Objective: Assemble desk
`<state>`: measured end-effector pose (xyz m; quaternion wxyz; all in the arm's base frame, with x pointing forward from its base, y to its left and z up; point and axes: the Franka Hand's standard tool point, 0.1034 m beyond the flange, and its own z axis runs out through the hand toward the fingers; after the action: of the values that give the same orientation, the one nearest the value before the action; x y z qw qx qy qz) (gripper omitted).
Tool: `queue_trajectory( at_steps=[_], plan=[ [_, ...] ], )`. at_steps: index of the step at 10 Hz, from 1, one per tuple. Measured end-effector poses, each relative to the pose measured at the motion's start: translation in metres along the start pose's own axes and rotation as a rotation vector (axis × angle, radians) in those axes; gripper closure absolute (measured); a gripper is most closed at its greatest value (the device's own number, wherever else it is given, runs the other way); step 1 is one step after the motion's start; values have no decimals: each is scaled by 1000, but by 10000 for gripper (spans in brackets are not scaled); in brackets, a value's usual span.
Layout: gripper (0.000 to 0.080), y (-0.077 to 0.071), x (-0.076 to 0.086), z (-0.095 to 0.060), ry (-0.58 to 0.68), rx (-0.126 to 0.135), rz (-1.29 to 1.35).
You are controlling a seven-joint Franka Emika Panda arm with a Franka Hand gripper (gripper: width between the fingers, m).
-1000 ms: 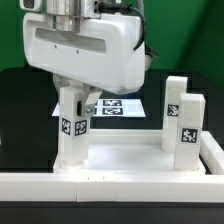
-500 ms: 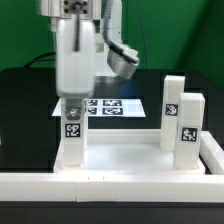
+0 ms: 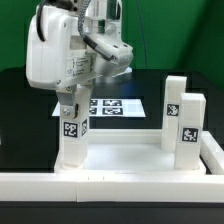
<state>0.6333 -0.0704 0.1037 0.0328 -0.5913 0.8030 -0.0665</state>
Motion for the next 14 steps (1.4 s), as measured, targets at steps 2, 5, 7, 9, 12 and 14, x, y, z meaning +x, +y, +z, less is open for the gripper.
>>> queue_trajectory(
  at_steps=[2,5,7,9,12,14],
  plan=[
    [176,-3,3,-2,6,-1,-250],
    [151,1,-1,0,15,-5,-611],
    [151,1,0,0,15,-6,-733],
    [151,1,1,0,15,-7,-851],
    [151,-2,23,0,0,35,-1097],
    [151,-2,18,-2,-6,44,-1283]
  ],
)
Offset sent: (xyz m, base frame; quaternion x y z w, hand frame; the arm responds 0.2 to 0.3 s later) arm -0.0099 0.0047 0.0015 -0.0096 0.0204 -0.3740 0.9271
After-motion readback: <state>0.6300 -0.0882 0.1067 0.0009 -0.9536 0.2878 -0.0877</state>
